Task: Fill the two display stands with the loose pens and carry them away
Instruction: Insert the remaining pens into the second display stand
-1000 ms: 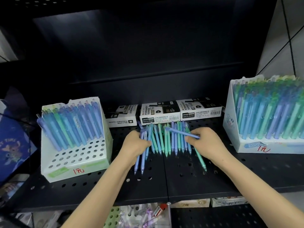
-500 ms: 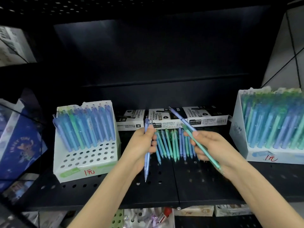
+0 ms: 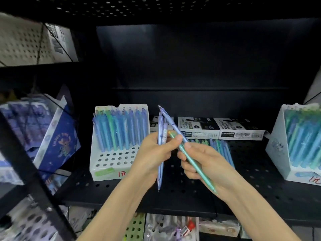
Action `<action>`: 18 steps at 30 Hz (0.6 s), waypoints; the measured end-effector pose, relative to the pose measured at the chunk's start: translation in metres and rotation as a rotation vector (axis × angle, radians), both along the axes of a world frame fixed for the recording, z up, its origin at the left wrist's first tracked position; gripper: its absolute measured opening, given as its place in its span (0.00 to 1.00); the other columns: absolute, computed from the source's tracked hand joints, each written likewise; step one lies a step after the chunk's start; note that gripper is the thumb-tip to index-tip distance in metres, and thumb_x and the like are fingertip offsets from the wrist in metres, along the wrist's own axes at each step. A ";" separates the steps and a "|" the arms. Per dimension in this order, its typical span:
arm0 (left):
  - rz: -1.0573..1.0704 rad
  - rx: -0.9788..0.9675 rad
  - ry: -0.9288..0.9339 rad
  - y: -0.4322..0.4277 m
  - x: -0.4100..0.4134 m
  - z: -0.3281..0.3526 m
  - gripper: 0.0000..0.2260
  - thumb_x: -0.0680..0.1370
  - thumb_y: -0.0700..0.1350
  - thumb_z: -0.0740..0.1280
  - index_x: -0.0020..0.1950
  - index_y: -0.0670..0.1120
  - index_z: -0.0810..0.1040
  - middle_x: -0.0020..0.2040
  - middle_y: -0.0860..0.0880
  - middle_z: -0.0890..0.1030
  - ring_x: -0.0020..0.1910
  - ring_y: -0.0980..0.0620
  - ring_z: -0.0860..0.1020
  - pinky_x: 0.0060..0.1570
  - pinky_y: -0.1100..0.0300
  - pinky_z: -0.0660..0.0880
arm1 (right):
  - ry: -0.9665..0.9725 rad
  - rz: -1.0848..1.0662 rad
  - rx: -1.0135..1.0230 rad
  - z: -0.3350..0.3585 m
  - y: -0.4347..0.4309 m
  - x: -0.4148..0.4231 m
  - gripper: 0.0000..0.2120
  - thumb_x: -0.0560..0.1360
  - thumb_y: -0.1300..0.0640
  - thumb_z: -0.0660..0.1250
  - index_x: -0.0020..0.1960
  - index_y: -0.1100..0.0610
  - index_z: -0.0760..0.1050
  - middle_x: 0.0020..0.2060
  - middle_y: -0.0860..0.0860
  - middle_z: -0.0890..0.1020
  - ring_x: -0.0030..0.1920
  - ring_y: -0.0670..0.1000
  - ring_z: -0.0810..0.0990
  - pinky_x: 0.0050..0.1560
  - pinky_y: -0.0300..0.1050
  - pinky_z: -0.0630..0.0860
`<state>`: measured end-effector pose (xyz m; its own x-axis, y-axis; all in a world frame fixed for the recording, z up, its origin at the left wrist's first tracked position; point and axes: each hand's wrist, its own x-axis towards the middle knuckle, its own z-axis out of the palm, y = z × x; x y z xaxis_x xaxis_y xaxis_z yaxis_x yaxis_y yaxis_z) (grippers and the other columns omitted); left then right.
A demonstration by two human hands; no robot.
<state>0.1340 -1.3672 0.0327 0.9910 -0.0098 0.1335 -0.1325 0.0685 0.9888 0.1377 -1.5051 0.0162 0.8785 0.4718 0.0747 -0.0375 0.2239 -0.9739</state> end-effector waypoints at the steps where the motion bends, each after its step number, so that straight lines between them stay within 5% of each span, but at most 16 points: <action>1: 0.007 -0.015 -0.004 0.005 -0.002 0.001 0.03 0.74 0.41 0.69 0.43 0.42 0.79 0.29 0.53 0.77 0.21 0.63 0.71 0.22 0.74 0.65 | -0.021 -0.008 -0.042 0.001 0.004 -0.002 0.12 0.78 0.53 0.59 0.42 0.59 0.75 0.32 0.50 0.72 0.26 0.45 0.64 0.25 0.35 0.60; 6: 0.094 -0.050 -0.054 0.038 -0.003 0.002 0.10 0.74 0.44 0.68 0.50 0.38 0.77 0.22 0.57 0.65 0.20 0.59 0.61 0.28 0.68 0.61 | -0.303 -0.097 -0.531 0.003 0.018 -0.008 0.15 0.80 0.51 0.54 0.47 0.51 0.79 0.33 0.42 0.77 0.32 0.39 0.72 0.35 0.36 0.69; 13: 0.030 -0.011 -0.083 0.064 -0.013 0.005 0.19 0.69 0.51 0.67 0.55 0.40 0.78 0.24 0.56 0.61 0.23 0.56 0.57 0.35 0.65 0.62 | -0.370 0.108 -0.780 0.016 0.029 -0.014 0.17 0.80 0.49 0.53 0.47 0.55 0.78 0.34 0.44 0.77 0.32 0.36 0.72 0.42 0.34 0.72; 16: 0.000 0.016 -0.108 0.069 -0.018 0.008 0.16 0.72 0.48 0.67 0.53 0.38 0.78 0.24 0.55 0.61 0.22 0.57 0.57 0.28 0.68 0.59 | -0.520 -0.019 -0.745 0.027 0.038 -0.013 0.14 0.74 0.41 0.56 0.42 0.45 0.78 0.37 0.50 0.80 0.38 0.43 0.78 0.46 0.40 0.75; 18: -0.010 0.062 -0.134 0.070 -0.020 0.010 0.13 0.74 0.46 0.67 0.51 0.36 0.77 0.24 0.54 0.61 0.22 0.57 0.57 0.25 0.68 0.58 | -0.570 -0.208 -0.554 0.038 0.046 -0.010 0.10 0.71 0.41 0.60 0.41 0.41 0.79 0.39 0.46 0.82 0.39 0.42 0.78 0.42 0.35 0.74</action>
<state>0.1137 -1.2974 0.0432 0.9641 -0.0323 0.2637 -0.2635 0.0098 0.9646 0.1274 -1.4594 0.0546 0.8499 0.4028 0.3398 0.4854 -0.3470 -0.8025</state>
